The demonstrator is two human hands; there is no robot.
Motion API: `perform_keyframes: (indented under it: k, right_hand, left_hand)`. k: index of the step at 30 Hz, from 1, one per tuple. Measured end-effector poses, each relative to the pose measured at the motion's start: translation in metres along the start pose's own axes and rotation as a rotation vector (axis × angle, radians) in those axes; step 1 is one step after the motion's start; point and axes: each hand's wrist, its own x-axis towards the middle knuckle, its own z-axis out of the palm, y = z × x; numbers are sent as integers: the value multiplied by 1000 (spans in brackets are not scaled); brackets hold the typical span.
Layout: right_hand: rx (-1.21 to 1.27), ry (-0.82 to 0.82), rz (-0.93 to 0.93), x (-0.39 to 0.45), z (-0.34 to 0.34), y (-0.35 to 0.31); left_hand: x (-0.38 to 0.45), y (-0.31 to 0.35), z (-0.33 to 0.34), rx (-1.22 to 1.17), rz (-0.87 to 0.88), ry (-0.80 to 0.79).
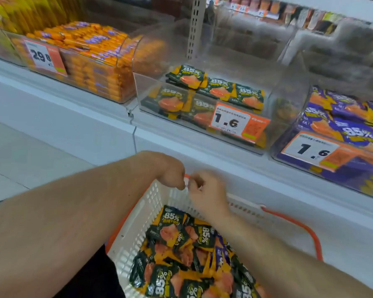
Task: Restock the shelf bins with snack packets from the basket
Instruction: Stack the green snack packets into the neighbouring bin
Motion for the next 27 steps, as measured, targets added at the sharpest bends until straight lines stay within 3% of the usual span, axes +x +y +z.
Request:
perform_keyframes:
  k: [4, 7, 9, 13, 20, 24, 27]
  right_hand:
    - [-54, -398, 625, -31, 43, 63]
    - [233, -502, 1029, -45, 60, 77]
    - [360, -539, 1160, -51, 71, 82]
    - [463, -570, 1269, -51, 98, 91]
    - [529, -308, 1286, -51, 131, 106]
    - [647, -360, 1226, -51, 129, 101]
    - [563, -398, 1107, -43, 102, 68]
  left_hand:
    - [7, 1, 3, 11, -9, -22]
    - [14, -1, 2, 6, -1, -36]
    - [19, -3, 2, 13, -4, -37]
    - [27, -11, 3, 9, -30, -55]
    - [31, -19, -1, -9, -49, -64]
    - [30, -19, -5, -24, -45, -35]
    - [28, -18, -8, -28, -39, -30]
